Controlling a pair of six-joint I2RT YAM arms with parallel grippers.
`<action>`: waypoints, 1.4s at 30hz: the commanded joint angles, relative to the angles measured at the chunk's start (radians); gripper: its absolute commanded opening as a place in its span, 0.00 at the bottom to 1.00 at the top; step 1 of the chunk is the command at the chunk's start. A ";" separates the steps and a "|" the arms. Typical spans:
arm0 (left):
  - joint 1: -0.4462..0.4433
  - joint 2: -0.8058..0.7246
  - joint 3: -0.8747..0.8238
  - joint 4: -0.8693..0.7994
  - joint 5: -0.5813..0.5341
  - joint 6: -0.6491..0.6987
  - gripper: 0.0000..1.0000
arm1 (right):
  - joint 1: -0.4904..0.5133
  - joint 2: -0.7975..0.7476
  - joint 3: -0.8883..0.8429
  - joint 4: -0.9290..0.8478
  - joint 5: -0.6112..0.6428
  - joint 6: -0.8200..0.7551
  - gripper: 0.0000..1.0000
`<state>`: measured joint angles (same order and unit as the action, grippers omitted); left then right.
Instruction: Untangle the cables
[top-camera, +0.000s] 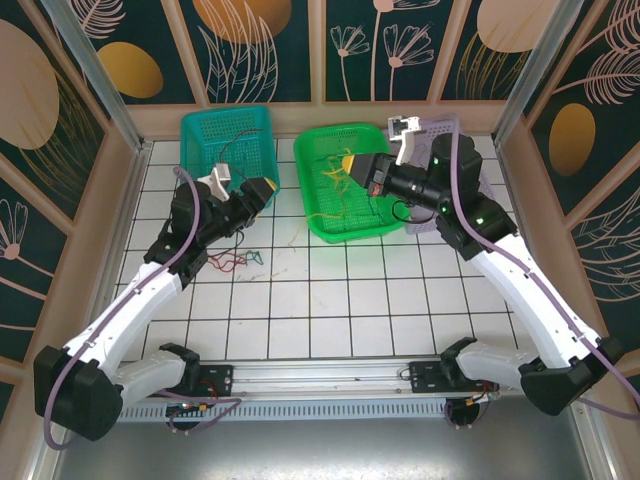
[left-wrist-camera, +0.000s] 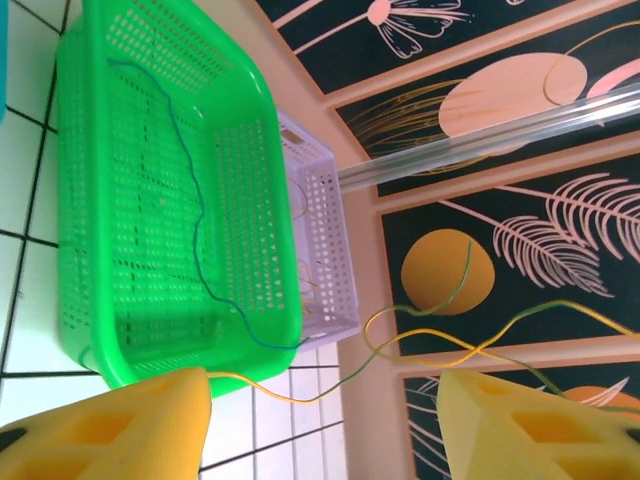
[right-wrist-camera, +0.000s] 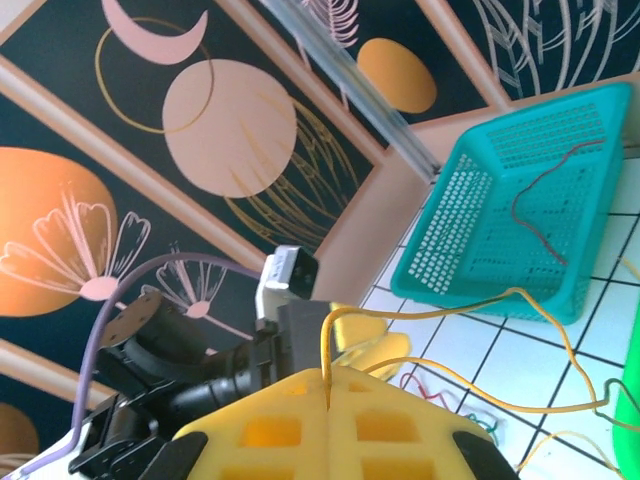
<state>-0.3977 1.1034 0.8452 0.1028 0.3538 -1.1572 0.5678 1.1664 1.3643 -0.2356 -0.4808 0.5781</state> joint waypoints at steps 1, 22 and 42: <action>-0.009 0.021 0.012 0.080 -0.033 -0.122 0.62 | -0.013 0.012 0.033 0.028 -0.099 -0.058 0.00; -0.056 0.168 0.180 -0.006 0.093 -0.040 0.63 | -0.015 0.115 -0.015 0.069 -0.369 -0.126 0.00; -0.089 0.280 0.200 0.053 0.070 -0.067 0.57 | -0.009 0.110 -0.036 0.106 -0.409 -0.106 0.00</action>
<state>-0.4725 1.3716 1.0027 0.0891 0.4191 -1.2171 0.5579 1.2839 1.3407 -0.1745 -0.8639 0.4770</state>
